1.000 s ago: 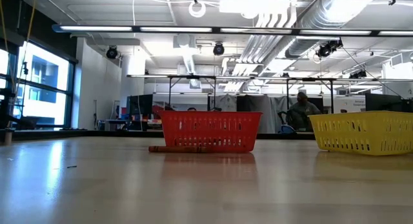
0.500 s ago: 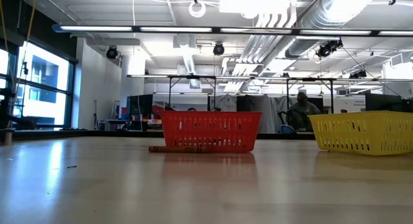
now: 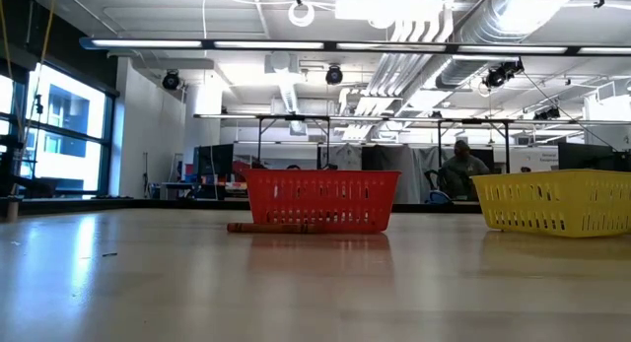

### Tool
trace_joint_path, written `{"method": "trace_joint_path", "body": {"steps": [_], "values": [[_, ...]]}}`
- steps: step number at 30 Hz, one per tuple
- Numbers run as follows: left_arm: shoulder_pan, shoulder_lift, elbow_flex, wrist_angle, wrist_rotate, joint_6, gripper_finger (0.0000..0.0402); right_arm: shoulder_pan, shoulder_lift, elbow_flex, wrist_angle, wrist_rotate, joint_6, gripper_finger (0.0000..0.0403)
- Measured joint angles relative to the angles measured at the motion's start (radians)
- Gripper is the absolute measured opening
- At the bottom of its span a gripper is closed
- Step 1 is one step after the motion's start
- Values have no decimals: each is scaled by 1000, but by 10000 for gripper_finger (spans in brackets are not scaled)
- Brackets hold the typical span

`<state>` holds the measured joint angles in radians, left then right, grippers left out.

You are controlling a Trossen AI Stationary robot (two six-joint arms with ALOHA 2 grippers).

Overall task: Sort crayons
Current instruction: Put the orange crayon into the orange bin

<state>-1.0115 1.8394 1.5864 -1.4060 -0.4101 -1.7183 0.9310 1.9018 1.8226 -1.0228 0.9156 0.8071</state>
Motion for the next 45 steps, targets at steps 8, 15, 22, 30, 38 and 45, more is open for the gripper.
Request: {"method": "trace_joint_path", "body": {"steps": [8,15,22,30,38,45], "values": [[0,109,0,16,59,-8,5,-11,0,-56,29,18,4,112],[7,192,0,15,63,-45,22,-23,0,-124,93,45,5,112],[24,195,0,10,62,-50,57,-40,1,-178,141,41,5,112],[37,193,0,11,71,21,86,-48,1,-187,149,34,-1,112],[103,169,49,11,56,195,94,-48,1,-187,143,34,-3,112],[190,155,171,21,-167,479,95,-48,1,-187,133,34,-3,112]]}}
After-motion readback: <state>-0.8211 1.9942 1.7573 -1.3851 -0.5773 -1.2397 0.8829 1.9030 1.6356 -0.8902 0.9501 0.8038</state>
